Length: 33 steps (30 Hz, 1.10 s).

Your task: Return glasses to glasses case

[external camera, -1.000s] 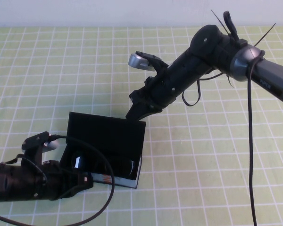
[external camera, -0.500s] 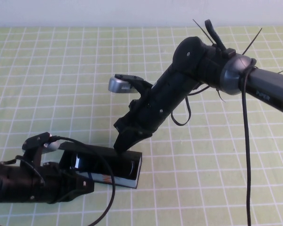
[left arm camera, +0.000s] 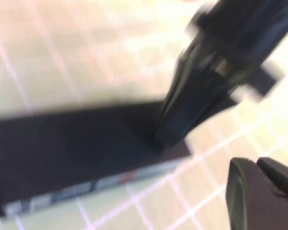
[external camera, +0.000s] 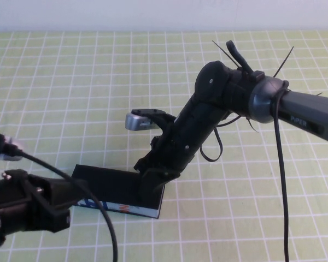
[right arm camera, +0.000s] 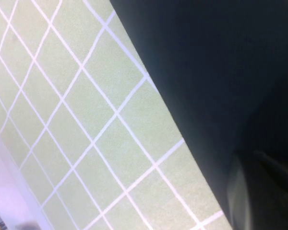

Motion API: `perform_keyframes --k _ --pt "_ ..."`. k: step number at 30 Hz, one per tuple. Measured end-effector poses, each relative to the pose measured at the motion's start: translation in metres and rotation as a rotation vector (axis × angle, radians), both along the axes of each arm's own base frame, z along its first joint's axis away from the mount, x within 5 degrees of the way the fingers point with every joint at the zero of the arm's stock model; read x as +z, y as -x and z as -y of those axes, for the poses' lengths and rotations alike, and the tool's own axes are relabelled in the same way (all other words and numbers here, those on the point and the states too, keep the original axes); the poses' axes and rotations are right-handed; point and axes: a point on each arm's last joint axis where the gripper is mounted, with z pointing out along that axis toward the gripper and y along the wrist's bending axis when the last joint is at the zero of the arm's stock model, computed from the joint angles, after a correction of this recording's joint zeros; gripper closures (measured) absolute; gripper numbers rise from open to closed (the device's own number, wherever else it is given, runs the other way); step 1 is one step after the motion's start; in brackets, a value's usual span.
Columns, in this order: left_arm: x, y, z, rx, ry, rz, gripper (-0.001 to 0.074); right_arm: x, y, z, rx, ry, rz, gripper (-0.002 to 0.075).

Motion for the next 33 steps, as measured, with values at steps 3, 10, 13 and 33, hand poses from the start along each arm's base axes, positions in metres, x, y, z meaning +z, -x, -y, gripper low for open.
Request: perform_keyframes --k 3,10,13,33 --pt "0.02 0.019 -0.004 0.02 0.005 0.14 0.0736 0.003 0.0 0.0 0.0 -0.004 0.005 0.0743" --pt "0.036 0.068 -0.028 0.254 -0.014 0.51 0.0736 0.052 0.009 0.013 -0.03 0.022 0.116 0.0743" --pt "0.028 0.085 -0.04 0.374 -0.008 0.621 0.0736 0.089 0.019 0.024 -0.06 0.044 0.203 0.0743" --pt "-0.057 0.099 -0.062 0.588 -0.073 0.643 0.0736 0.168 0.204 0.169 -0.324 -0.058 0.485 0.0743"
